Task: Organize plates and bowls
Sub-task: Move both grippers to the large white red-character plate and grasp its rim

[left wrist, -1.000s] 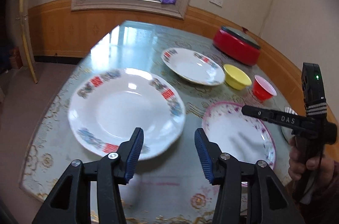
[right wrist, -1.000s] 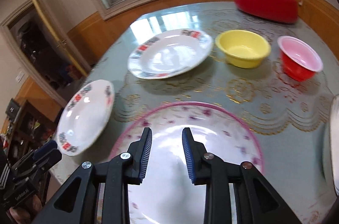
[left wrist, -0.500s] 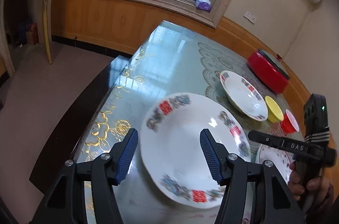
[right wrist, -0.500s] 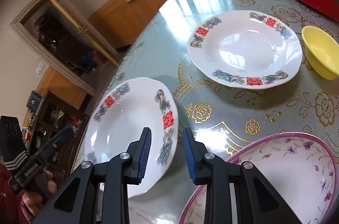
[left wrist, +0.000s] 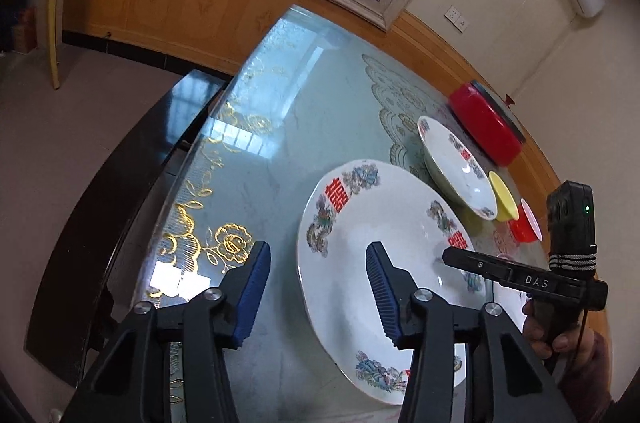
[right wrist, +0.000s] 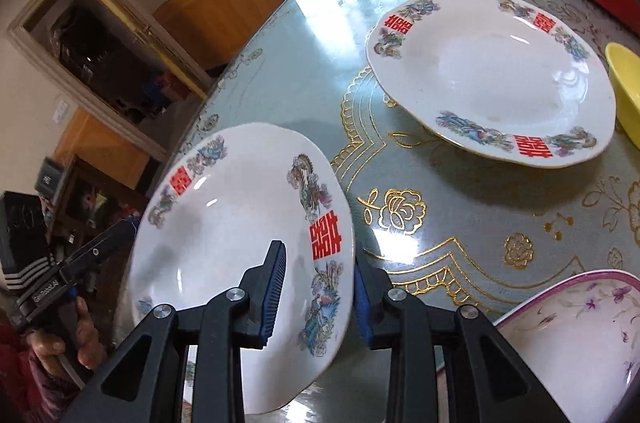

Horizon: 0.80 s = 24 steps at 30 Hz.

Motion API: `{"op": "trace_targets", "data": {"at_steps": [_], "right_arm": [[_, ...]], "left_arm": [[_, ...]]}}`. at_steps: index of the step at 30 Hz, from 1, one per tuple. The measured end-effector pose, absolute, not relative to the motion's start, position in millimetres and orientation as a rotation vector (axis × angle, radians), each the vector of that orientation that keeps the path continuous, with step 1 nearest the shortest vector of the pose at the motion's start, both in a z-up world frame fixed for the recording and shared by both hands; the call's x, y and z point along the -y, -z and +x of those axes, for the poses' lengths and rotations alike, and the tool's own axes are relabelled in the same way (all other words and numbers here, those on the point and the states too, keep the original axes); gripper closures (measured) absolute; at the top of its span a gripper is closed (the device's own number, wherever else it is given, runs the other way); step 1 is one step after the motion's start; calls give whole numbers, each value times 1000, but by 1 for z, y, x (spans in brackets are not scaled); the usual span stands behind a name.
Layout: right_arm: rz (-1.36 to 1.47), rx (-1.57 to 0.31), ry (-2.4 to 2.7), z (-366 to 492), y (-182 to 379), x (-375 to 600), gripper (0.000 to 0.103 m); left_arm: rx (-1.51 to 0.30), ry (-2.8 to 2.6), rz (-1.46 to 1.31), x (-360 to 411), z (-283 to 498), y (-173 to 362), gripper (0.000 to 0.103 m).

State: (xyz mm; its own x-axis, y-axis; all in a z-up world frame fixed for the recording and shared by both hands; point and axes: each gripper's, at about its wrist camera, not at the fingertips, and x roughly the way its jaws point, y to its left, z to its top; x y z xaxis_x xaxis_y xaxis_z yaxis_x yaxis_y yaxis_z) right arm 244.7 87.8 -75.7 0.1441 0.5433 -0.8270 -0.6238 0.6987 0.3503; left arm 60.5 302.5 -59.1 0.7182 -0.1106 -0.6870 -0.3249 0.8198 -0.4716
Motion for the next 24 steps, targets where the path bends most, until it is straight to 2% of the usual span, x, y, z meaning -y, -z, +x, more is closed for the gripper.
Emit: {"op": "trace_targets", "data": {"at_steps": [4, 6, 8, 24], "right_arm": [[-100, -1152, -843, 242, 82, -90, 72], [-122, -1141, -836, 239, 81, -92, 73], [-161, -1122, -833, 236, 81, -96, 73], [-247, -1050, -844, 225, 75, -95, 74]], "left_arm": [[-803, -116, -632, -303, 63, 74, 54], [-819, -98, -644, -301, 65, 80, 63], [-831, -89, -623, -295, 69, 81, 84], [-805, -150, -542, -273, 60, 76, 83]]}}
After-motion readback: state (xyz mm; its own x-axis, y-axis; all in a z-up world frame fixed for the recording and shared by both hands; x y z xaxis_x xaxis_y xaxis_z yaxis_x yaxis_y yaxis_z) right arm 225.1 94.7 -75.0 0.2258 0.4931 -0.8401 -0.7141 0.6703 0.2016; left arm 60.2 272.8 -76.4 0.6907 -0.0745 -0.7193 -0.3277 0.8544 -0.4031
